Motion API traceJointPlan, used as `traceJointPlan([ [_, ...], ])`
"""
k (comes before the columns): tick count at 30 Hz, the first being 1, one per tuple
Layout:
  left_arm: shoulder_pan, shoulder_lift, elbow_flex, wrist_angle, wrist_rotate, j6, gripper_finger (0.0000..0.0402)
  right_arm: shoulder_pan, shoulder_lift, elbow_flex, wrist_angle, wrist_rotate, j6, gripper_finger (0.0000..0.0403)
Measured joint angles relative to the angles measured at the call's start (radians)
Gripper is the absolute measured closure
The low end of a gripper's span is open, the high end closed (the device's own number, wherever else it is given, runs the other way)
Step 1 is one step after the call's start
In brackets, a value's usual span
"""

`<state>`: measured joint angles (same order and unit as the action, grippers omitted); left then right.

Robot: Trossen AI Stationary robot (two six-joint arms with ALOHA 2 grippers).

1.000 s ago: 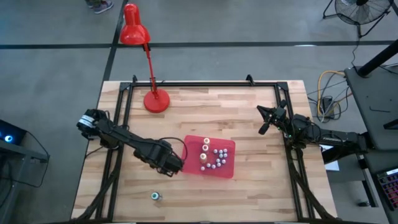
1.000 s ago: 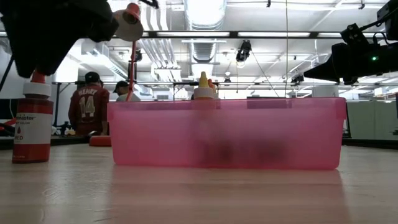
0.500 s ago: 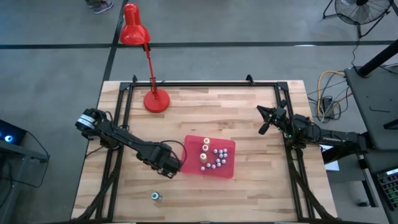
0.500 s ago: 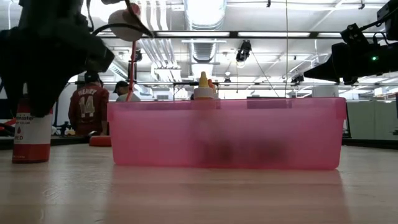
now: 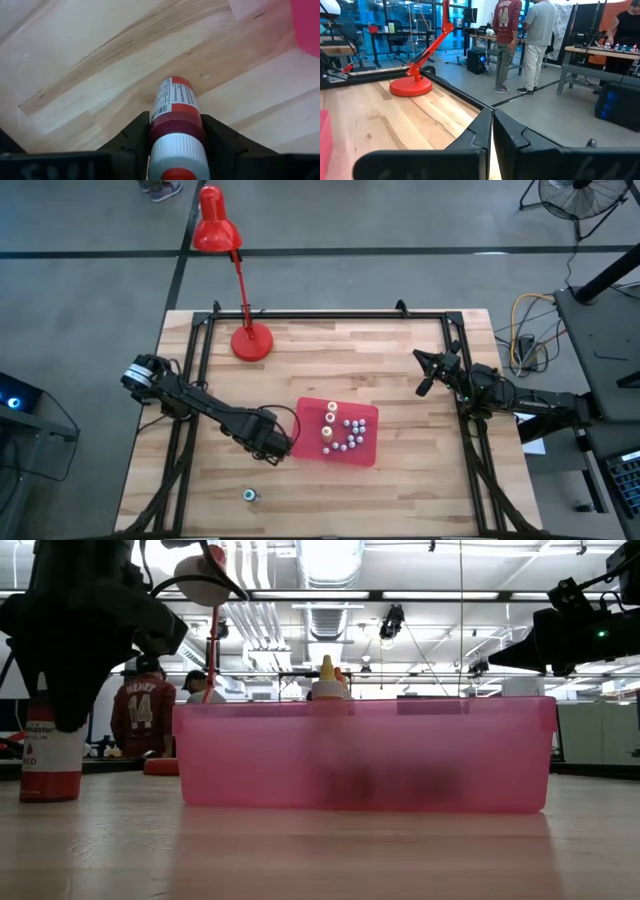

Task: Pick & Place food coloring
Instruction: Put the large red food coloring bottle in the red bin

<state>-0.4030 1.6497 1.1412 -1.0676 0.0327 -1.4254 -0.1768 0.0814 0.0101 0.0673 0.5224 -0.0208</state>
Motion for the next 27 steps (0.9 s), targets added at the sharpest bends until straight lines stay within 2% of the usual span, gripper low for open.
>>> traceJointPlan([
  [5, 0.002, -0.004, 0.010, -0.007, 0.002, 0.025, 0.0284, 0.000, 0.000, 0.000, 0.000, 0.000, -0.012, 0.0394],
  [12, 0.032, -0.031, 0.099, -0.078, -0.033, 0.116, 0.0284, 0.000, 0.000, 0.000, 0.000, 0.000, -0.012, 0.0394],
  [27, 0.171, -0.036, 0.306, -0.126, -0.059, 0.500, 0.0285, 0.000, 0.000, 0.000, 0.000, 0.000, -0.003, 0.0394],
])
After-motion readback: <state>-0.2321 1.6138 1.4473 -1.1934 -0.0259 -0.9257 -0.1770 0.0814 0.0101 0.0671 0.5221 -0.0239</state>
